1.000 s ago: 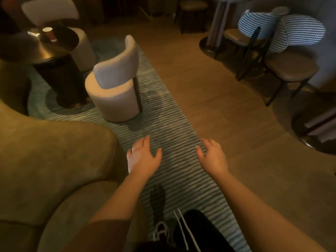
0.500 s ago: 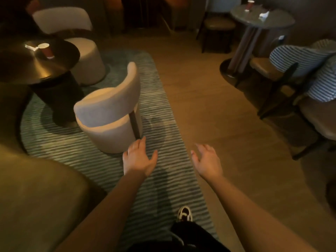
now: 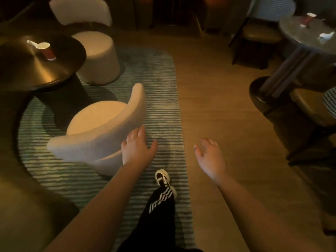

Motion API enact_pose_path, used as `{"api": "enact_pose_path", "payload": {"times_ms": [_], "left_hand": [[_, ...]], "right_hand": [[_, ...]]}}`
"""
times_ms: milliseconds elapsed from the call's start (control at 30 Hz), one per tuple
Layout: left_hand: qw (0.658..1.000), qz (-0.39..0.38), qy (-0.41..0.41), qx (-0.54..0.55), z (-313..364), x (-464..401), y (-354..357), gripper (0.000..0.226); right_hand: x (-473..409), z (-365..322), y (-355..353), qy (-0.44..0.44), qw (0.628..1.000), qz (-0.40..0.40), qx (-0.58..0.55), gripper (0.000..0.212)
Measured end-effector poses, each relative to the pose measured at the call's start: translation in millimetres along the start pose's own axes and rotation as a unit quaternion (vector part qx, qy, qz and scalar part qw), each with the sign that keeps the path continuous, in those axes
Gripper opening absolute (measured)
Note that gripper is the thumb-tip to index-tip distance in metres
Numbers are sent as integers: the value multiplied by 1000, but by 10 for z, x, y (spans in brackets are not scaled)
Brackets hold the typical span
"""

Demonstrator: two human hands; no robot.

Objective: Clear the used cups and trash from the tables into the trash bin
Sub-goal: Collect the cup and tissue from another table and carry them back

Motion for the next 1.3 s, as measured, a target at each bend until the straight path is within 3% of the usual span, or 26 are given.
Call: {"api": "enact_pose_path", "payload": {"times_ms": [333,767,1067,1300], "left_hand": [[995,70,-73,-18,-367,-2870,-142,71],[963,148,-225,-19,-1133,-4732,-306,71],[894,257,-367,0,-1509,-6260,-715,72],[826,309,-471,17,-1868,-6826,-1023,73]], "right_hand": [[-3149,-447,-164,-55,998,-37,19,44],[-6027,-1807,174,-219,972,-74,49,42],[-8221,-2958,496,-367,918,-138,68,43],[-9112,-3880,875,-437,879,-183,58,43]]}}
Point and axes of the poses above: each hand's wrist, its own x-axis away from the middle knuckle, its own y-axis out of the palm, z = x × y, the point moved 5 cm from there along -x, towards the middle knuckle, and after that the axes turned 9 degrees about x, right-handed, at the moved point
